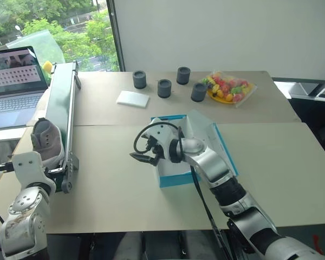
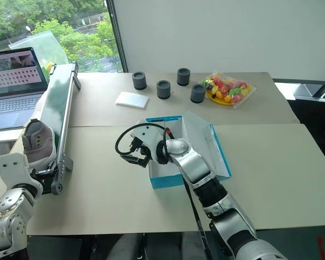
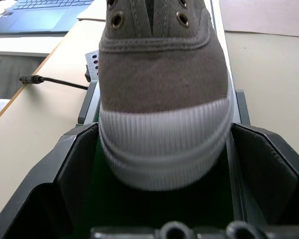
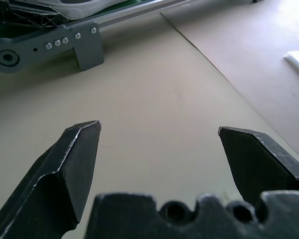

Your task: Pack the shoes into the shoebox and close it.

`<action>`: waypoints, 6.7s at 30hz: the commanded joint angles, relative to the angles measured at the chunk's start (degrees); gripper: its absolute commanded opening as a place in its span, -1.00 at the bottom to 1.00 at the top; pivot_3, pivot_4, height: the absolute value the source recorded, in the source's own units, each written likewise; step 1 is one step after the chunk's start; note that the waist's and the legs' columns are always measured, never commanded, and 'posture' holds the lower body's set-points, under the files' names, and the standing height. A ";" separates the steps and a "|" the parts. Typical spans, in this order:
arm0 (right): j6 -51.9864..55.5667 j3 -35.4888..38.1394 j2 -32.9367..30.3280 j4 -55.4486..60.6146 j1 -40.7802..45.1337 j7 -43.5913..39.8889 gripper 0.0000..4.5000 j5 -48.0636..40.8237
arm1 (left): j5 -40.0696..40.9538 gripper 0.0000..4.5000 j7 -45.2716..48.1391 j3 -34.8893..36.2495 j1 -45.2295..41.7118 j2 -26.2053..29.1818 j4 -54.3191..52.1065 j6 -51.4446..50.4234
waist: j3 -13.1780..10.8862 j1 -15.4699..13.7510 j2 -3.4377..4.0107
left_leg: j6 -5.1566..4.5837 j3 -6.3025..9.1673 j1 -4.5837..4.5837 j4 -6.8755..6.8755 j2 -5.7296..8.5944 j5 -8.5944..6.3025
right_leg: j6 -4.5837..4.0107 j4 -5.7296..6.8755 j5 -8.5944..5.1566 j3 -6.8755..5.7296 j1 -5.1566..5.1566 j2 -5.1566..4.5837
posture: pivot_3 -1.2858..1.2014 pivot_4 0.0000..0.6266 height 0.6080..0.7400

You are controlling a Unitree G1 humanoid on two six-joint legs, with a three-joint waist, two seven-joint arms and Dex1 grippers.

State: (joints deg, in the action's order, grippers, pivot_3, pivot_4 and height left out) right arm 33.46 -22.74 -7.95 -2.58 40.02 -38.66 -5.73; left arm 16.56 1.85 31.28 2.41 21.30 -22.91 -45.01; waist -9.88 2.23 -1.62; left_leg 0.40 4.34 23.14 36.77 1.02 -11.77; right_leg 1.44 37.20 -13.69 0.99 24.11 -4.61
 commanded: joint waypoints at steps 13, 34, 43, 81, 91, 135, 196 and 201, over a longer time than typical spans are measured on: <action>0.60 2.18 0.64 2.70 1.11 0.01 1.00 -0.74 | 0.02 -0.28 -1.39 1.19 -1.66 -0.66 -0.30 -0.52 | 0.02 0.32 0.02 | 0.03 -0.05 -0.27 0.00 -0.04 0.02 | -0.06 0.18 0.03 0.14 -0.10 0.11 | 0.03 -0.52 0.82; -0.38 2.57 0.95 1.24 1.86 0.10 1.00 -0.47 | 0.16 -0.64 -2.40 0.69 -2.41 -1.79 -1.22 0.52 | 0.02 0.20 0.01 | 0.05 -0.10 -0.27 0.02 -0.04 0.03 | -0.07 0.34 0.03 0.19 -0.03 0.12 | 0.03 -0.52 0.82; -0.55 2.89 0.91 0.89 2.04 0.72 1.00 -0.15 | 0.17 -0.87 -2.93 0.72 -2.96 -1.76 -0.89 0.01 | 0.02 0.19 0.01 | 0.05 -0.10 -0.28 0.02 -0.05 0.03 | -0.07 0.34 0.03 0.19 -0.02 0.13 | 0.03 -0.52 0.82; 37.15 42.30 5.01 -41.39 33.50 5.50 1.00 -31.45 | -5.08 -0.87 13.80 -29.69 -8.77 3.61 -24.31 10.01 | 0.00 0.34 -0.14 | 0.06 -0.46 0.17 -0.08 -0.11 0.01 | -0.08 -0.05 0.06 0.07 0.14 0.17 | 0.03 -0.52 0.82; 36.43 45.77 6.54 -46.85 37.27 5.81 1.00 -33.11 | -4.66 -0.87 14.58 -32.07 -9.87 3.00 -23.76 9.20 | -0.01 0.21 -0.12 | 0.04 -0.67 0.19 -0.02 -0.13 0.01 | -0.06 -0.04 0.07 0.12 0.11 0.17 | 0.03 -0.52 0.82; 27.27 58.81 7.94 -43.18 36.35 20.83 -0.76 -39.88 | -7.53 0.25 12.39 -28.16 -8.22 3.33 -23.46 6.18 | -0.01 0.15 -0.12 | 0.04 -0.72 0.20 0.01 -0.17 0.01 | -0.05 -0.03 0.07 0.12 0.11 0.19 | 0.03 -0.52 0.82; 25.39 20.61 -5.00 -48.08 40.57 8.05 0.63 -5.14 | 3.89 0.30 27.06 -17.16 1.71 15.93 -26.70 9.35 | -0.07 0.25 -0.02 | -0.08 -1.14 0.11 0.03 -0.41 -0.07 | -0.13 -0.09 0.14 0.36 0.17 0.37 | 0.03 -0.52 0.82; 14.67 19.47 -4.84 -39.93 39.04 3.78 0.63 -5.21 | 2.49 0.30 21.43 -13.68 -0.34 12.12 -22.79 9.75 | -0.09 0.34 0.01 | -0.08 -1.13 0.12 0.03 -0.42 -0.07 | -0.13 -0.08 0.14 0.36 0.21 0.38 | 0.03 -0.52 0.82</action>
State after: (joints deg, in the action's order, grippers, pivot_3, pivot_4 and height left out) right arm 53.18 -3.68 -12.75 -48.50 78.05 -32.28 -10.15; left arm 20.22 26.40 14.76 3.38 34.51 -46.46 -36.55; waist -9.97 2.57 -1.61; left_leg 0.31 3.20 23.27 36.80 0.60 -11.84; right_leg 1.32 37.12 -13.55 1.36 24.34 -4.23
